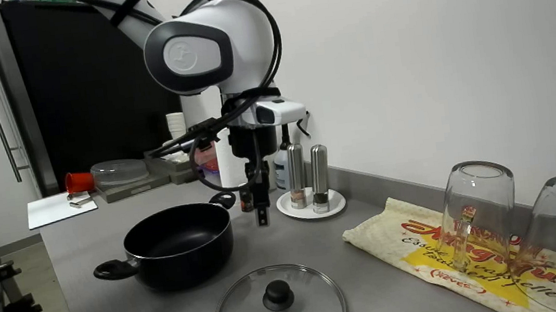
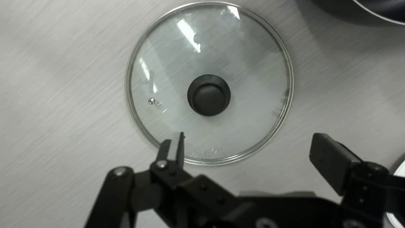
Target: Cover the pot with the clear lid
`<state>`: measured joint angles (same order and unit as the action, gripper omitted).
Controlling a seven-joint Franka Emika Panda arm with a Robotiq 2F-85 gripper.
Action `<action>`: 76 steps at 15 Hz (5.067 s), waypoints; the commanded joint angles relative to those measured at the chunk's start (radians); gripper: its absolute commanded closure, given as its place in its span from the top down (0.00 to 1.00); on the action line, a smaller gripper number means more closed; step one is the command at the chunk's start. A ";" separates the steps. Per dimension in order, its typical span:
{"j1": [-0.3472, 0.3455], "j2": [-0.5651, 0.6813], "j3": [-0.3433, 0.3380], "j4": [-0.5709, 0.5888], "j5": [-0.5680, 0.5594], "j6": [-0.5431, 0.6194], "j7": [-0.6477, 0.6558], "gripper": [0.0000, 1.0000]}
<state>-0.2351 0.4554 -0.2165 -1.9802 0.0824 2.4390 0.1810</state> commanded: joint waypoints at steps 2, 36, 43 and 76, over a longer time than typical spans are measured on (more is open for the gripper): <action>-0.033 0.012 -0.010 0.039 0.027 -0.021 -0.001 1.00; -0.089 0.337 0.046 0.230 0.156 0.073 0.024 1.00; -0.083 0.360 0.045 0.242 0.145 0.058 0.029 1.00; -0.067 0.293 0.026 0.192 0.127 0.006 0.020 0.25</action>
<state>-0.3221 0.8315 -0.1708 -1.7342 0.2128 2.4455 0.1960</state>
